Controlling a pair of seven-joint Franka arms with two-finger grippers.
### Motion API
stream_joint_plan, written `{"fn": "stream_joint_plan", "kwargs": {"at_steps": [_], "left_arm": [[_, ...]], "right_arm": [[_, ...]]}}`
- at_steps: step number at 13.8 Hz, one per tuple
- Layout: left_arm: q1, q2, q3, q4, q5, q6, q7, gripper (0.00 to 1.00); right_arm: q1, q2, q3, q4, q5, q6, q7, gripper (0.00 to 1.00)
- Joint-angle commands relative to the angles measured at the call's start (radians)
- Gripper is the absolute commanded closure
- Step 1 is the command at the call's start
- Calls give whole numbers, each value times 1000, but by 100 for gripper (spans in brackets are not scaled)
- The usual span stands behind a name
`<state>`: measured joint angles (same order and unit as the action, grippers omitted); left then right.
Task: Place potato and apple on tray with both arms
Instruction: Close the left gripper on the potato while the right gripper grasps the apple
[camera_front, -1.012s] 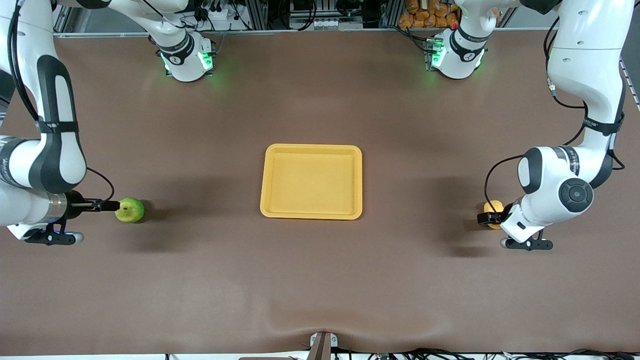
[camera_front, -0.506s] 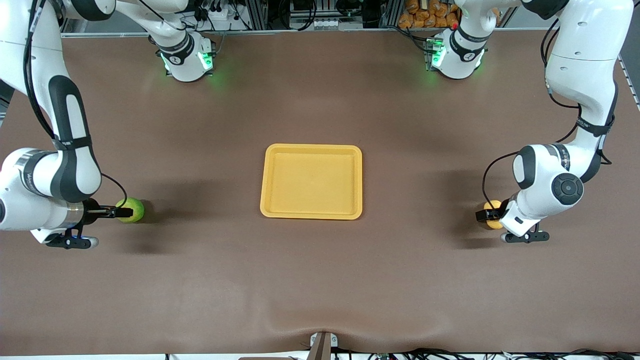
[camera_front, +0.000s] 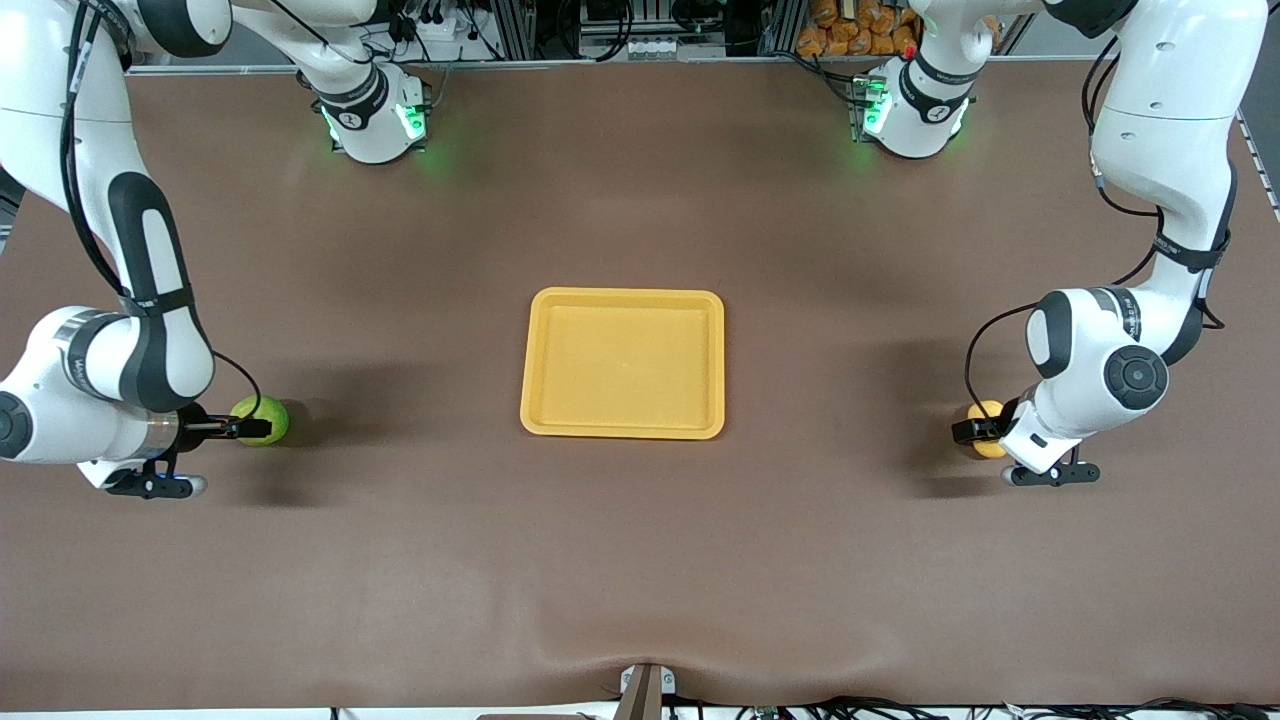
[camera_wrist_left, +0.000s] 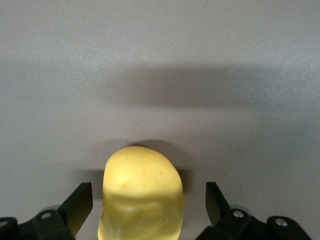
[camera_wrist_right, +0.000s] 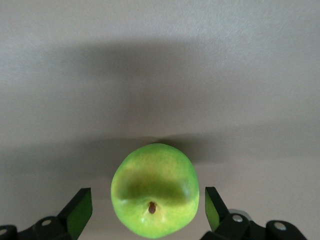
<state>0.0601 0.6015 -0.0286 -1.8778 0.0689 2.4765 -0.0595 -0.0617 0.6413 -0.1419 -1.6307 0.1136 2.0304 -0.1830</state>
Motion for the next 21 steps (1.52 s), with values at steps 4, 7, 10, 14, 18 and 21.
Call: {"fn": "stream_joint_plan", "kwargs": {"at_steps": [4,7,10,14,18,21], "left_arm": [[9,-25,-2,-20,23,2,-25,100],[10,-25,-2,-18,22,2,-29,100],[10,-26,-4,-15,22,2,-34,100],[6,-44,-8,9,22,1,-94,100],[-58,-165,-22,0,22,-109,-126,100],[-91,-278,-48,11,22,-270,-163,100]], "right_arm": [[-13,0,7,-32,17,28,-18,0],[-35,12,8,-44,17,43,-18,0],[-27,11,8,-71,18,74,-16,0],[-26,11,10,-71,20,76,-16,0],[-23,9,10,-69,20,70,-18,71],[-21,6,10,-66,20,62,-26,100]]}}
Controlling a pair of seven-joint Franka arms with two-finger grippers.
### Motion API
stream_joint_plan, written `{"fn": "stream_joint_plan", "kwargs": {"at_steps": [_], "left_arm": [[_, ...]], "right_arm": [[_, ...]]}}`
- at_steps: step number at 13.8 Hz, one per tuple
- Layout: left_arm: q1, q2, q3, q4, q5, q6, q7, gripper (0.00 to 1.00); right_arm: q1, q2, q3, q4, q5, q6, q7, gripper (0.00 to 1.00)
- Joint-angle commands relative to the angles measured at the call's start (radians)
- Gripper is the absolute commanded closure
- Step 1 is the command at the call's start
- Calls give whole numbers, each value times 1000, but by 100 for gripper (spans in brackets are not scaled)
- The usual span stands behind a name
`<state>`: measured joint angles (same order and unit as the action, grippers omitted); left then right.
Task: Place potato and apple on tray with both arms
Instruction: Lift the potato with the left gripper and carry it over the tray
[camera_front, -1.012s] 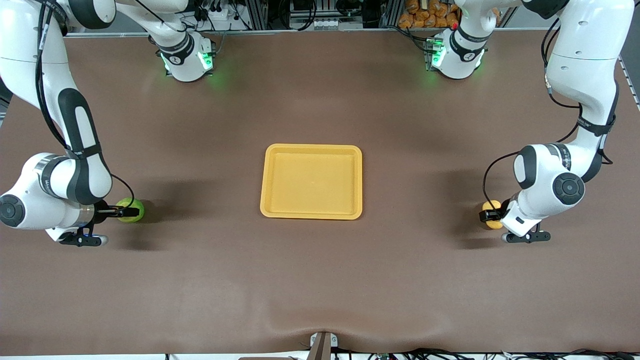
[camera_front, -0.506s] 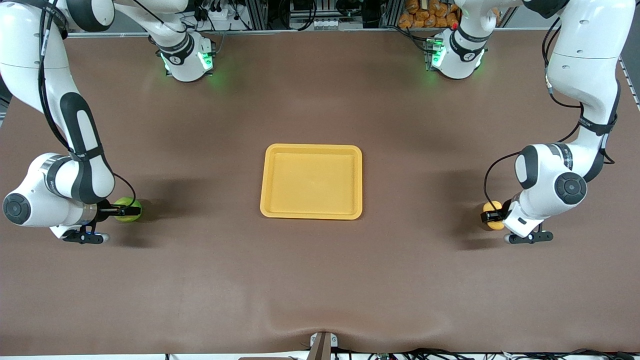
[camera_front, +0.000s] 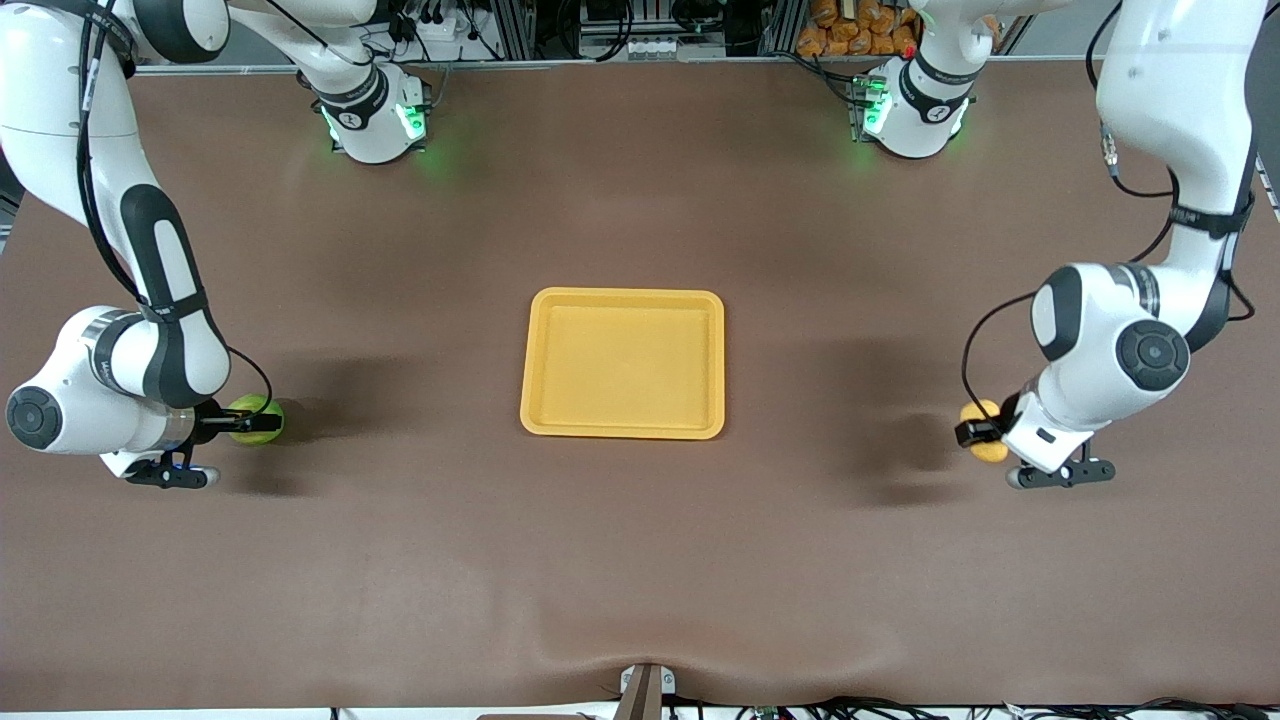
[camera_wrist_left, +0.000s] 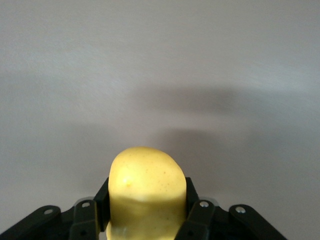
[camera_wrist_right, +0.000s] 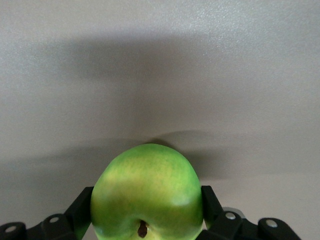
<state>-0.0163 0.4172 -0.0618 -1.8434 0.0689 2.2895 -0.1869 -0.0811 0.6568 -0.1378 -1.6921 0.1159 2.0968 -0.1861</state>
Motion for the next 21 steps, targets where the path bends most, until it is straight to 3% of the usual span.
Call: {"fn": "stream_joint_plan", "kwargs": {"at_steps": [1,7,10,15,18,21], "left_arm": [[-14,-116,-38,-23,22,-113,-52,100],[-37,-112,-266,91,22,-269,-371,100],[-170,-52,-274,163,20,-274,-541,100],[-413,207,-257,367,31,-268,-802,100],[-462,323,-240,456,100,-239,-870,100],[-468,365,-240,458,152,-223,-881,100]], "right_arm": [[-2,-12,6,-1,18,-9,-36,100],[0,-19,6,120,16,-176,-52,100],[4,-19,6,193,16,-263,-50,100],[29,-22,6,287,18,-395,-38,100],[43,-43,6,302,18,-412,-38,100],[43,-52,6,307,18,-412,-39,100]]}}
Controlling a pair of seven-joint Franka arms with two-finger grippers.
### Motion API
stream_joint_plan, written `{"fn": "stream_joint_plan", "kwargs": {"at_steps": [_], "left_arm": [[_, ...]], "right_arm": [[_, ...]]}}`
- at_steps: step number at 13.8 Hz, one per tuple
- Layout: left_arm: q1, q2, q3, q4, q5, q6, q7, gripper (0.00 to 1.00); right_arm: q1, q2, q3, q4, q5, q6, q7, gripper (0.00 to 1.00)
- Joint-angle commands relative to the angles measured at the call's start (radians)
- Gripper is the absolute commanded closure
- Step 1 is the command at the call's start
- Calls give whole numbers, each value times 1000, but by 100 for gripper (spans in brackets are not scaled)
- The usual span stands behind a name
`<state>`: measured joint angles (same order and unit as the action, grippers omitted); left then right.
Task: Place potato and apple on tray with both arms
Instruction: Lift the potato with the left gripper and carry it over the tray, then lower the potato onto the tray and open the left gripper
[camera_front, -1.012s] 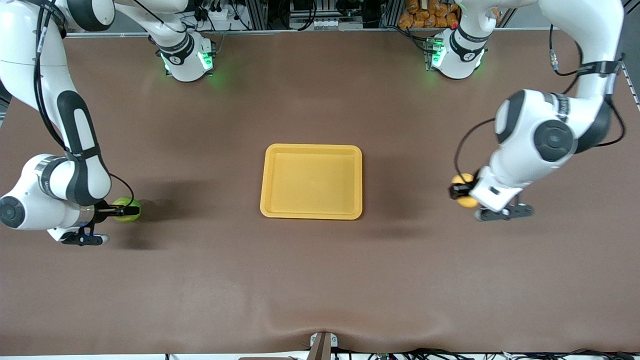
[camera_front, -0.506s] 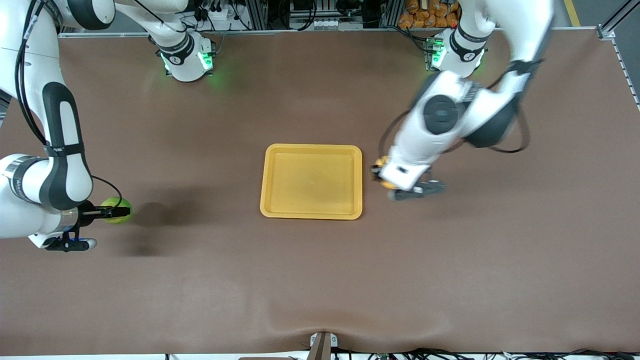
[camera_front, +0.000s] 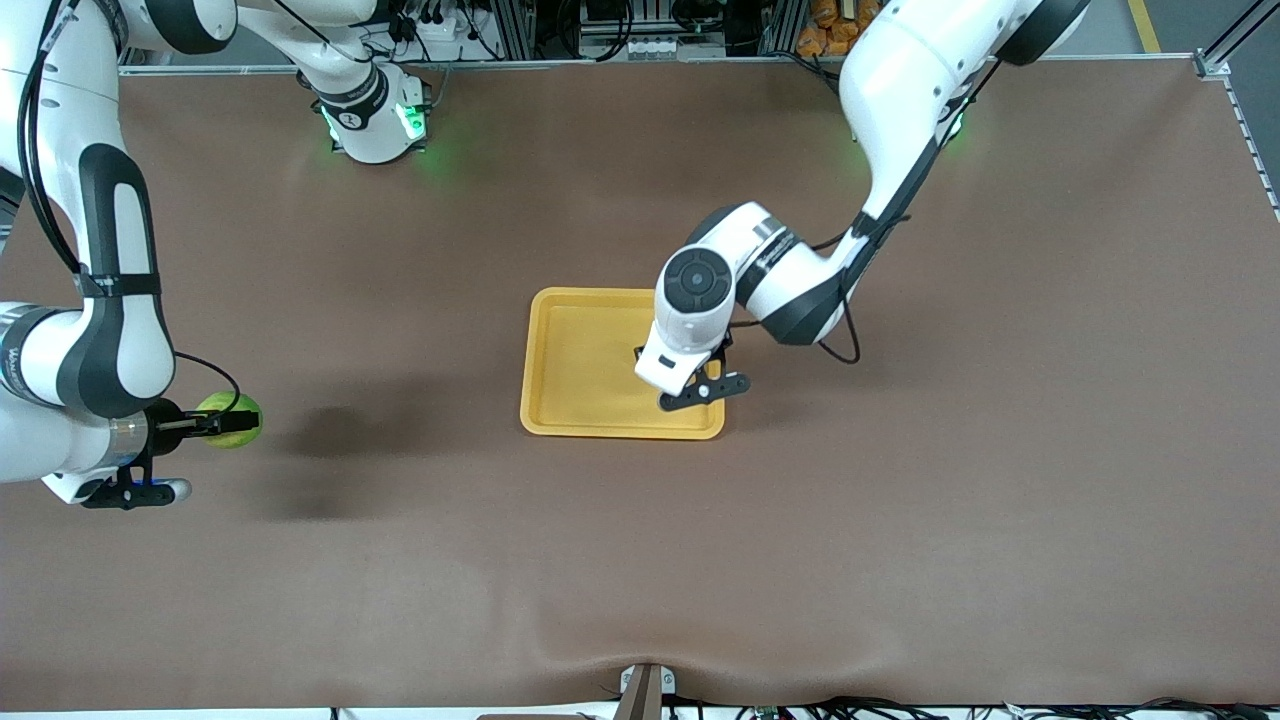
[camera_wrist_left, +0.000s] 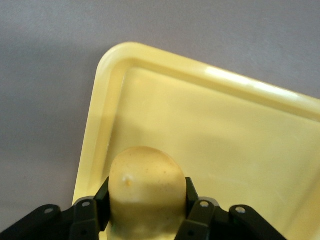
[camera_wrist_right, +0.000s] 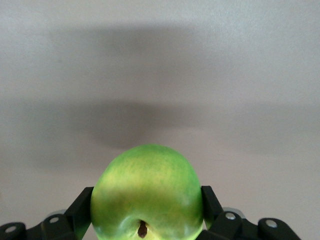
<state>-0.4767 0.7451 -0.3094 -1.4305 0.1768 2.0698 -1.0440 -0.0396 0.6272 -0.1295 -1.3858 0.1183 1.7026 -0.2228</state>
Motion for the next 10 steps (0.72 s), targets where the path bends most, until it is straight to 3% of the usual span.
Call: {"fn": "stream_joint_plan", "kwargs": {"at_steps": [1,6,7,8,9,10], "left_arm": [[-8,51,7,44,61,24,-13,100],[-10,72,7,32,171,59,1,100],[-10,77,7,29,176,59,4,88],[-11,79,6,28,176,59,4,29],[-13,79,7,30,174,61,4,0],[-10,74,6,30,174,61,-7,0]], "right_arm": [[1,-38,-1,1,15,-30,-3,100],[23,-64,1,24,17,-92,8,100],[30,-64,1,39,17,-118,22,100],[46,-64,1,59,18,-150,54,100],[62,-64,1,68,18,-182,101,100],[88,-64,1,70,18,-199,155,100]]}}
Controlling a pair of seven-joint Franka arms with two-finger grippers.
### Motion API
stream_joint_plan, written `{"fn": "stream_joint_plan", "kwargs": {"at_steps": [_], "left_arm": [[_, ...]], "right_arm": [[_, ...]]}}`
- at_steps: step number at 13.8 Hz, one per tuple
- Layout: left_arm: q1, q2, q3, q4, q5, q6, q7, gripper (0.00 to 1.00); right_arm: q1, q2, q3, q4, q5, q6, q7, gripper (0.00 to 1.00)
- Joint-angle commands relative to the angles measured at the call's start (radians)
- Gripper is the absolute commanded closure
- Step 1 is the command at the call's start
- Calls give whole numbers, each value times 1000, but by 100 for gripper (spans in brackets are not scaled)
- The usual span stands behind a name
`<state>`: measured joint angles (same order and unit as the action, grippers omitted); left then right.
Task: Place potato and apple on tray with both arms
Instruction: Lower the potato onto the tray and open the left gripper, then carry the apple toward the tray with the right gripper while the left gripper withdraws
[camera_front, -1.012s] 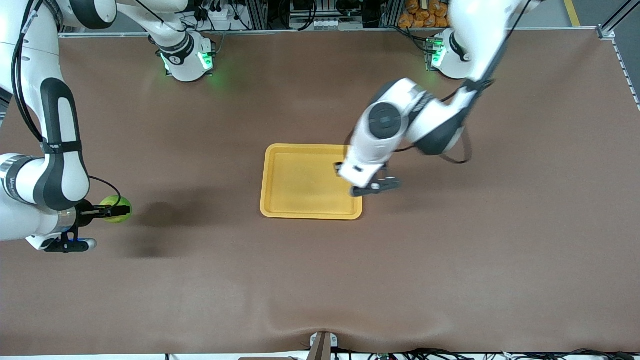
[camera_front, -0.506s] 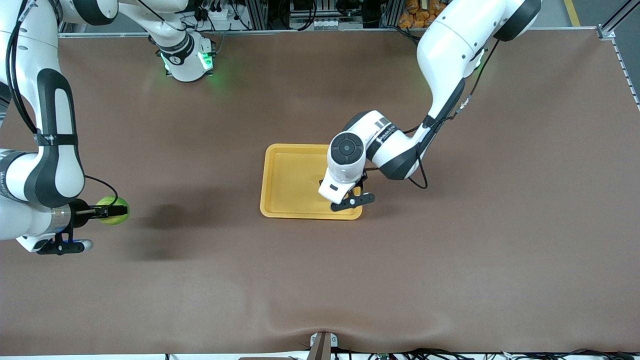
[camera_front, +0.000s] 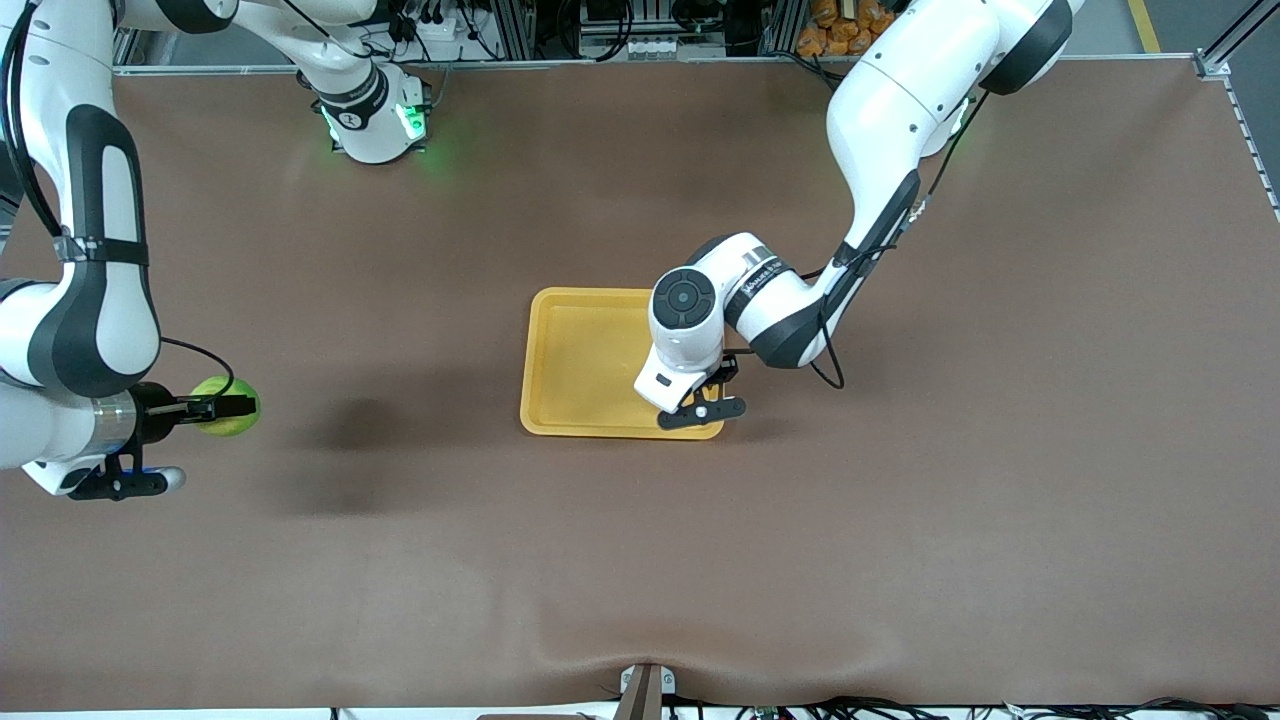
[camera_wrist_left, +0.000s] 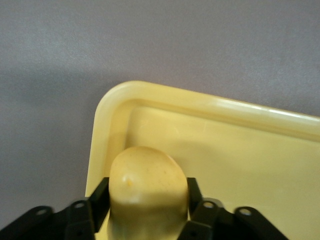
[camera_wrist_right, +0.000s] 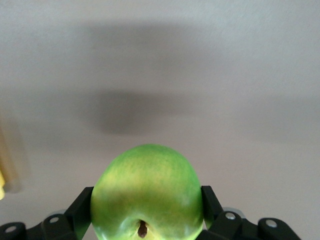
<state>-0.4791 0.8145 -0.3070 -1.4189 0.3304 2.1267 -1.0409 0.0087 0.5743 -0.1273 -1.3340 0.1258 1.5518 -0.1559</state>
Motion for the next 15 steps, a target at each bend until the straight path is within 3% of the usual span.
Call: {"fn": "stream_joint_plan", "kwargs": {"at_steps": [1,5,9,12,15], "left_arm": [[-9,-1,3,21,18,4,-19,0],[19,-84,5,23,13,-68,-15,0],[137,-216,0,25,2,-169,28,0],[247,-288,-4,25,-30,-203,42,0],[350,-342,-7,23,-40,-240,201,0]], "right_arm": [[60,-16,0,18,12,-49,126,100],[106,-25,6,18,103,-50,255,100],[166,-36,14,18,107,-49,321,100],[191,-36,18,18,172,-44,400,100],[214,-34,18,16,176,-38,423,100]]}}
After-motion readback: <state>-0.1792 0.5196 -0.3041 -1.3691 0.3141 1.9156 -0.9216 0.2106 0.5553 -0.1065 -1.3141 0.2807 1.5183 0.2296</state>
